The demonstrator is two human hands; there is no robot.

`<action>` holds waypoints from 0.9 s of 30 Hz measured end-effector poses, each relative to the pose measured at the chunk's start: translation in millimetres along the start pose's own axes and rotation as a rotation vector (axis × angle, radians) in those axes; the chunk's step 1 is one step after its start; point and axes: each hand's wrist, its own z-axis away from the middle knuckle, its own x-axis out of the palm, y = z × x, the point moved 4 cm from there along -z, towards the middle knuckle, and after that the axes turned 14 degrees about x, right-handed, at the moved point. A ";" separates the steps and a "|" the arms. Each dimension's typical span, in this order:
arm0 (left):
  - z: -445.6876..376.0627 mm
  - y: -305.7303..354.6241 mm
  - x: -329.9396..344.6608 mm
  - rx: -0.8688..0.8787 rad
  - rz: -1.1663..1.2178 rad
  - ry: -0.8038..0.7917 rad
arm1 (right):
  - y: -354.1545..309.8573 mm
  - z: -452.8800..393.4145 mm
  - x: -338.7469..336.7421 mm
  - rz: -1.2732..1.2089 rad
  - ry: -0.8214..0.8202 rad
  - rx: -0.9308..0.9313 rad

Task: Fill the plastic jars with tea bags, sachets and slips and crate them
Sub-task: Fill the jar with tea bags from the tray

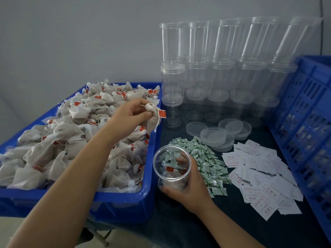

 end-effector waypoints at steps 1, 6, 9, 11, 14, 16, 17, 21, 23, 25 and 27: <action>0.1 3.0 2.0 0.015 0.031 -0.024 | 0.1 -0.1 0.0 -0.006 -0.001 0.000; 4.1 12.2 13.1 0.048 0.114 -0.172 | 1.1 0.1 0.3 -0.036 -0.015 0.010; 7.8 17.2 23.1 0.057 0.158 -0.274 | 2.5 -0.1 0.0 -0.017 -0.002 0.010; 10.1 21.6 30.8 0.073 0.161 -0.356 | 3.3 -0.1 0.0 -0.014 0.003 0.008; 13.1 26.8 40.7 0.096 0.111 -0.490 | 2.0 -1.2 0.2 0.000 0.020 -0.007; 15.5 27.7 45.7 0.088 0.095 -0.556 | 1.7 -2.1 -0.1 -0.009 0.029 -0.011; 16.8 27.7 47.9 0.077 0.084 -0.584 | 1.9 -2.3 -0.2 -0.010 0.031 -0.012; 22.7 28.1 61.6 0.072 -0.048 -0.711 | 1.6 -1.8 -0.6 0.000 0.036 -0.024; 25.0 28.3 69.0 0.102 -0.168 -0.763 | 1.9 -2.3 -0.9 0.000 0.035 -0.026; 26.3 28.7 74.8 0.139 -0.309 -0.796 | 2.8 -2.7 -0.8 -0.003 0.028 -0.029; 27.0 27.6 78.6 0.142 -0.387 -0.825 | 3.3 -2.9 -0.5 0.003 0.026 -0.027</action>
